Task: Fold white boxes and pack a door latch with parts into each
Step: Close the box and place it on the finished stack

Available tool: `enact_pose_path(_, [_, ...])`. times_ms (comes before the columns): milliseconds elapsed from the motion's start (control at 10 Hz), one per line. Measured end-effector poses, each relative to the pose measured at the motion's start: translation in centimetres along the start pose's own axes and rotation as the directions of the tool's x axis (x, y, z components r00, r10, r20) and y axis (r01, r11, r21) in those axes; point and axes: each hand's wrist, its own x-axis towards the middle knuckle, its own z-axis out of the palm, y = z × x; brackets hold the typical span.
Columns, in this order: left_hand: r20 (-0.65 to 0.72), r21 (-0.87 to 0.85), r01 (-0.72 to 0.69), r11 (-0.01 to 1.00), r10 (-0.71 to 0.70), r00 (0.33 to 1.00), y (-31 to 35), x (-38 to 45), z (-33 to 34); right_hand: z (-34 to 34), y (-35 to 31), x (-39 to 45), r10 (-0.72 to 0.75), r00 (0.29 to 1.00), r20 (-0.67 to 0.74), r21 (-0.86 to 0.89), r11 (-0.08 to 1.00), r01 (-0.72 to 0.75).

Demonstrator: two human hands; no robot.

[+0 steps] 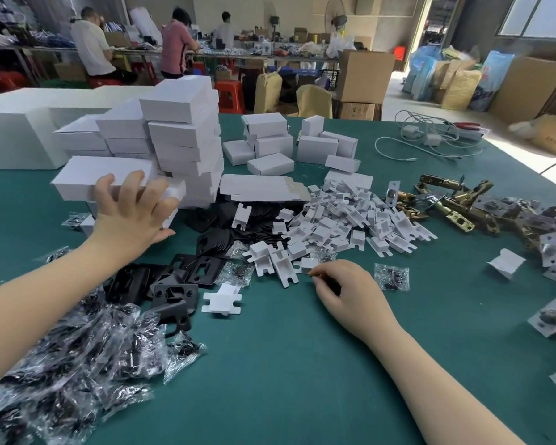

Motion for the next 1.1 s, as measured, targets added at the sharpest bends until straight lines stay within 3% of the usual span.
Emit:
enact_pose_path(100, [-0.14,0.121,-0.025,0.992,0.042,0.989,0.4,0.3,0.2,-0.1,-0.1,0.0,0.003,1.0,0.005,0.002,1.0,-0.003])
enact_pose_path(200, [-0.158,0.095,0.087,0.992,-0.071,0.985,0.5,0.6,0.1,-0.1,-0.1,-0.2,0.008,1.0,0.008,0.008,1.0,-0.008])
enact_pose_path(300, [-0.018,-0.12,0.206,0.971,-0.21,0.978,0.1,0.3,0.2,-0.2,-0.1,-0.2,0.017,1.0,0.014,0.01,1.0,-0.017])
enact_pose_path(400, [0.071,-0.157,0.211,0.965,-0.202,0.977,-0.3,-0.2,0.7,-0.2,-0.1,0.0,0.019,1.0,0.022,0.014,1.0,-0.019])
enact_pose_path(600, [0.066,-0.199,0.278,0.94,-0.27,0.96,-1.3,-0.8,1.6,-0.1,0.0,0.0,0.019,1.0,0.015,0.012,1.0,-0.019])
enact_pose_path(900, [0.179,-0.309,0.392,0.867,-0.352,0.919,-1.7,-0.3,1.0,0.0,-0.1,0.1,0.021,1.0,0.013,0.002,1.0,-0.021])
enact_pose_path(1000, [0.304,-0.428,0.523,0.737,-0.428,0.851,-2.4,0.0,0.5,0.0,-0.2,0.1,0.018,1.0,0.009,0.002,1.0,-0.018])
enact_pose_path(1100, [0.46,-0.431,0.744,0.511,-0.584,0.668,-3.5,0.5,0.1,0.1,-0.1,0.1,0.018,1.0,0.013,-0.003,1.0,-0.018])
